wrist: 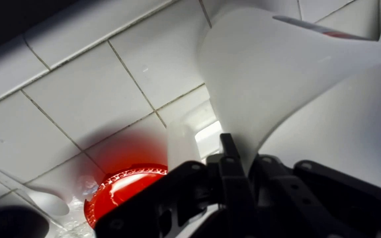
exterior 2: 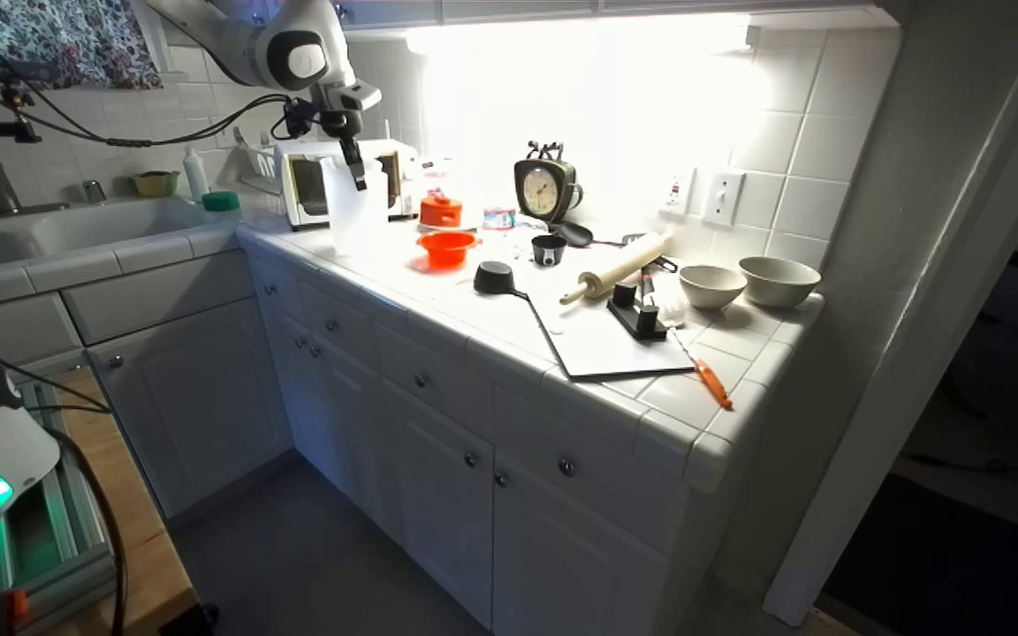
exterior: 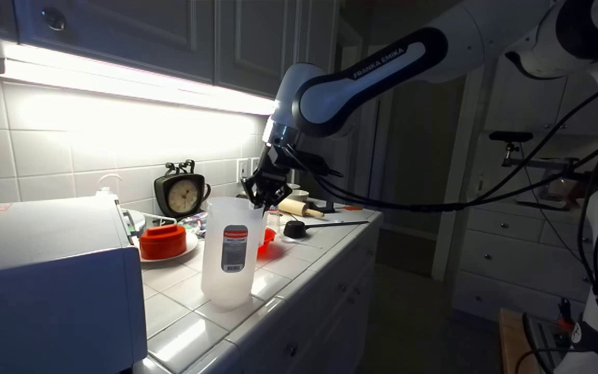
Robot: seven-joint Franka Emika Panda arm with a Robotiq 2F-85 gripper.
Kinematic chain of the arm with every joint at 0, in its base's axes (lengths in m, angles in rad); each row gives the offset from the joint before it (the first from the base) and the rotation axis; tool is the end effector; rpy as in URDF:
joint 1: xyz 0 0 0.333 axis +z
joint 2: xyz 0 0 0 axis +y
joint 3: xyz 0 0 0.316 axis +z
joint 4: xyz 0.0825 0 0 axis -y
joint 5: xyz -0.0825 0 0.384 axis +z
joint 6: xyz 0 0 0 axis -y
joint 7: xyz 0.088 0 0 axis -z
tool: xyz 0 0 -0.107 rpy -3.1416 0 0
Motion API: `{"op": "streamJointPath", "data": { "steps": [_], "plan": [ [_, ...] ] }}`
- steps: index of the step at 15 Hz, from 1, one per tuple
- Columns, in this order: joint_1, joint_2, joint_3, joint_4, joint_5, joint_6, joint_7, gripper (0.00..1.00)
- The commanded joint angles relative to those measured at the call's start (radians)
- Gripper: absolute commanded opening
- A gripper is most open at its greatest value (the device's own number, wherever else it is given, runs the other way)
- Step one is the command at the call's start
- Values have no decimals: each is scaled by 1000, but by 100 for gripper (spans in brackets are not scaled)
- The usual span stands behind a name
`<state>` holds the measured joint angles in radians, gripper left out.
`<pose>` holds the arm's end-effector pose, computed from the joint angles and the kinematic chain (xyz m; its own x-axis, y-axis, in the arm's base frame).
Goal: Move the jar to the right and open the oven
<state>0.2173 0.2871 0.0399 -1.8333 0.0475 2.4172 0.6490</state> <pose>0.6335 0.1649 0.4060 0.8826 -0.4250 0.2010 -0.3829 -0.8978 -0.2174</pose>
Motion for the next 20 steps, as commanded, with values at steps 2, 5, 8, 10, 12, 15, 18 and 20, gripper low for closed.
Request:
{"op": "streamJointPath", "data": {
  "steps": [2,5,8,10,12,15,18,20],
  "plan": [
    [12,9,-12,34,-45,-85,111,2],
    [2,-4,-8,31,-49,-103,99,1],
    [-7,-34,-13,9,-76,-91,60,1],
    [-11,-55,-20,-14,-113,-64,41,1],
    [-21,-78,-23,-39,-128,-51,11,1],
    [-41,-113,-29,-73,-131,-51,-22,1],
    [-75,-153,-31,-127,-115,-26,-108,1],
    [-101,-176,-36,-161,-112,-1,-175,1]
  ]
}}
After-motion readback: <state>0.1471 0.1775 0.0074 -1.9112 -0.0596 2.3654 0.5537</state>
